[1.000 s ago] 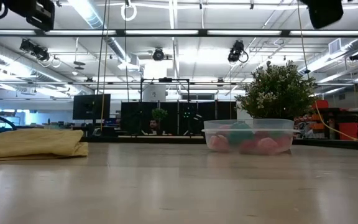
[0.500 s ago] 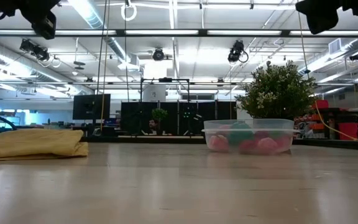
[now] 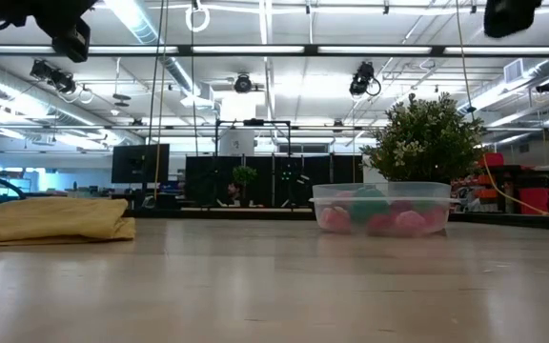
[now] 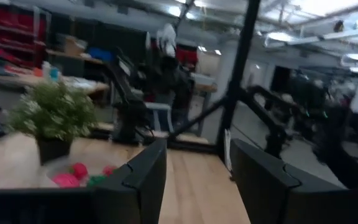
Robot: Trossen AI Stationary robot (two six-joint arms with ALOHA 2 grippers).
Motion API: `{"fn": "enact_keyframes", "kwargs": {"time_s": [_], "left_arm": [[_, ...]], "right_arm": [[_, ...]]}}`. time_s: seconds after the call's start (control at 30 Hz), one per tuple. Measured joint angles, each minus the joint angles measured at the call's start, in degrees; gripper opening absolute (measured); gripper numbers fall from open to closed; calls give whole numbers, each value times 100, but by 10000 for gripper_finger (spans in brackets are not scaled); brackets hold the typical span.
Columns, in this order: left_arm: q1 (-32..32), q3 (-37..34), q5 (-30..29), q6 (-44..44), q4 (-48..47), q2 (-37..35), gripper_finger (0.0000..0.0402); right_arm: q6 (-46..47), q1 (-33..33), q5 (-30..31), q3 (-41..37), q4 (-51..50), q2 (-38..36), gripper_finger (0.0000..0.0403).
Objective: Pick and placing Produce into tupperware
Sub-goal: Return to Home Position
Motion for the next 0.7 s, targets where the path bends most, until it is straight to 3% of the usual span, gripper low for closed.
{"fn": "enact_keyframes", "kwargs": {"time_s": [0.2,0.3,0.5,0.7], "left_arm": [[813,0,8,346,299,53,177],[1387,0,121,186,295,12,178],[2363,0,1434,-21,291,16,183],[2852,0,1496,-171,-90,25,178]], "right_arm": [[179,-841,156,-928,1437,-12,259],[612,-1414,-24,-980,1316,-11,259],[935,-2333,-569,-976,1015,-10,259],[1634,-2790,-567,-973,152,-7,259]]}}
